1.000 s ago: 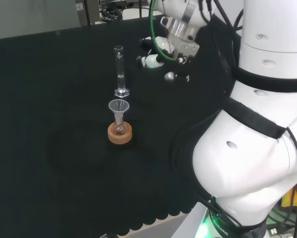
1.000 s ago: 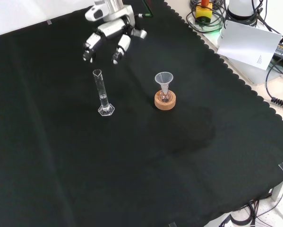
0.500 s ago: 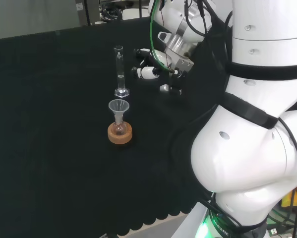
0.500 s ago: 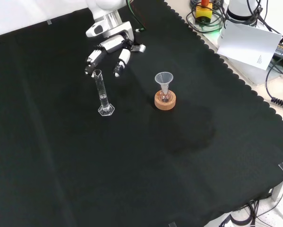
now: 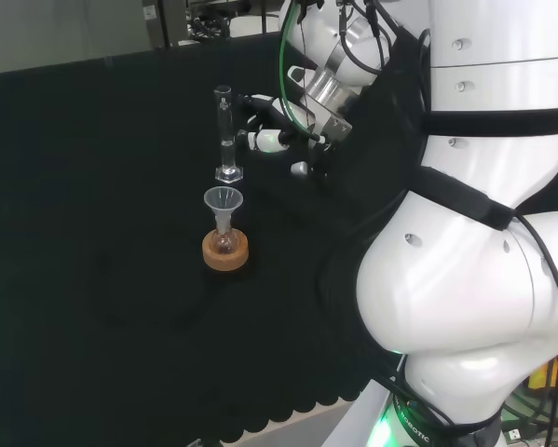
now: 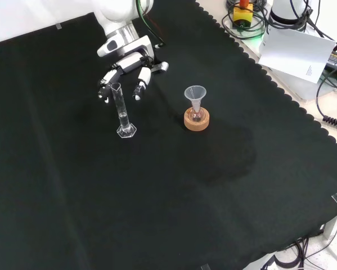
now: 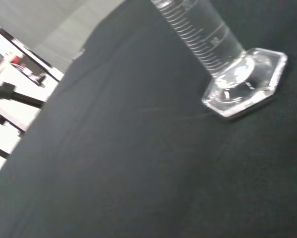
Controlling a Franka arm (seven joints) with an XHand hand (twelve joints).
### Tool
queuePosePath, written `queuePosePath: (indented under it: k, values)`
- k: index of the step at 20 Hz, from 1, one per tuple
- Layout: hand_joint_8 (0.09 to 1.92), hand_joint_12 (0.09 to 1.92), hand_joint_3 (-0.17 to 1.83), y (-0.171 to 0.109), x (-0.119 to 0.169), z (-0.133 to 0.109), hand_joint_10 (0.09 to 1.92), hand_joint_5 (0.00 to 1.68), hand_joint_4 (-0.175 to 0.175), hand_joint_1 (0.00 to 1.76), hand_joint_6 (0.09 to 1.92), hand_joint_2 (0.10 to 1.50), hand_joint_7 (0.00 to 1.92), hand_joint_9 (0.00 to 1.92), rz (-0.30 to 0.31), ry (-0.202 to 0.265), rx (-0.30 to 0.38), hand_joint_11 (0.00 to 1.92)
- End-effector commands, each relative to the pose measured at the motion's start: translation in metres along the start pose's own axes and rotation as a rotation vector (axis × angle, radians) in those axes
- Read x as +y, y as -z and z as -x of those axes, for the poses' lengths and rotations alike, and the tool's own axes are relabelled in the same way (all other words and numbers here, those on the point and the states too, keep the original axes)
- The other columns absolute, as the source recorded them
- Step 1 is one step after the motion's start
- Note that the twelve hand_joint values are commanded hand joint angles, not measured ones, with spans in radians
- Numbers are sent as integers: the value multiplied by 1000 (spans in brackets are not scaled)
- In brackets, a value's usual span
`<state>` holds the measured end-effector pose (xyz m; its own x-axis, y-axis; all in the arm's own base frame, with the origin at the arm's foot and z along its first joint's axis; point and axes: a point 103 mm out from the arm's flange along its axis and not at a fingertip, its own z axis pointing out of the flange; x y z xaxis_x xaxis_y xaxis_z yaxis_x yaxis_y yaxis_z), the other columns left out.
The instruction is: Pick up the graduated cylinder.
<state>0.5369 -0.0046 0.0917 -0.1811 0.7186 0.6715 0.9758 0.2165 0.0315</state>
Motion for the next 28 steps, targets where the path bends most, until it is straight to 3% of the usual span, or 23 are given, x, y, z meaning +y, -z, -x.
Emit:
queuePosePath:
  k: [1, 13, 27, 28]
  values:
    - [655, 1326, -175, -9, 10, -4, 591, 416, -47, 854, 87, 1027, 316, 526, 19, 39, 108, 329]
    - [636, 1313, -175, -20, 19, -12, 575, 458, -47, 888, 87, 1029, 370, 584, 20, 105, 173, 363]
    - [608, 1297, -175, -41, 31, -14, 543, 514, -39, 940, 87, 1038, 417, 629, 32, 132, 286, 399]
    - [607, 1297, -175, -44, 33, -16, 542, 515, -39, 941, 87, 1039, 416, 630, 50, 118, 268, 400]
